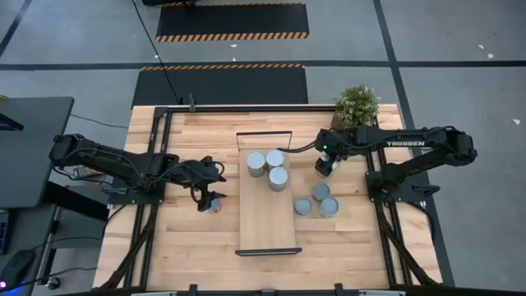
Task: Pick and place cans onto a shelf
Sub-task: Put the canned carrots on the shelf
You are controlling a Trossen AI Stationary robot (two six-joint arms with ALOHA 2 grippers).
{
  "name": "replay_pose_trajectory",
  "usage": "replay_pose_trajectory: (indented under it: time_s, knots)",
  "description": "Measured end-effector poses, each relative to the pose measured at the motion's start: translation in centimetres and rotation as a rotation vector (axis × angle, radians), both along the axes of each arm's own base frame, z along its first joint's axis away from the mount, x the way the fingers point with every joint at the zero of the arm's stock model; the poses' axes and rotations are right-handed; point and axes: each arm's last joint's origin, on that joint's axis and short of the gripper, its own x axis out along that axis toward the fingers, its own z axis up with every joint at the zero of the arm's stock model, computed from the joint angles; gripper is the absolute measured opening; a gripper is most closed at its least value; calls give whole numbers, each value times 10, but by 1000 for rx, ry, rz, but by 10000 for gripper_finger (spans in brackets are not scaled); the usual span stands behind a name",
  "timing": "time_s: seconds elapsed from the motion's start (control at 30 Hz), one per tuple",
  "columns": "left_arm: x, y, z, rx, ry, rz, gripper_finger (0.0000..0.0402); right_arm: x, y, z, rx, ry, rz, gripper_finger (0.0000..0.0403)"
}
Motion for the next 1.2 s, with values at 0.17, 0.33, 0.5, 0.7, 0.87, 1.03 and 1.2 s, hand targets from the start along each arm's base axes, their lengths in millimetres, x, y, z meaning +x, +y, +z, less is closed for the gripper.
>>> replay_pose_trajectory:
  time_s: [0.17, 0.33, 0.5, 0.7, 0.87, 1.03, 1.2]
  knots:
    - [0, 0, 0, 0, 0, 0, 275, -2, 2, -1, 57, 3, -54, 393]
    - [0, 0, 0, 1, 0, 0, 275, -7, 3, -4, 84, 51, -114, 393]
    - [0, 0, 0, 0, 0, 0, 275, 1, 1, -16, 113, 111, -122, 393]
    - [0, 0, 0, -1, 0, 0, 275, 10, -4, -33, 132, 179, -120, 386]
    - [0, 0, 0, -1, 0, -1, 275, 14, -12, -41, 202, 187, -101, 357]
    - [0, -3, 0, -1, 1, -13, 275, 14, -17, -44, 228, 207, -82, 319]
    - [-1, -5, 0, -2, 1, -27, 275, 20, -16, -13, 159, 186, -44, 315]
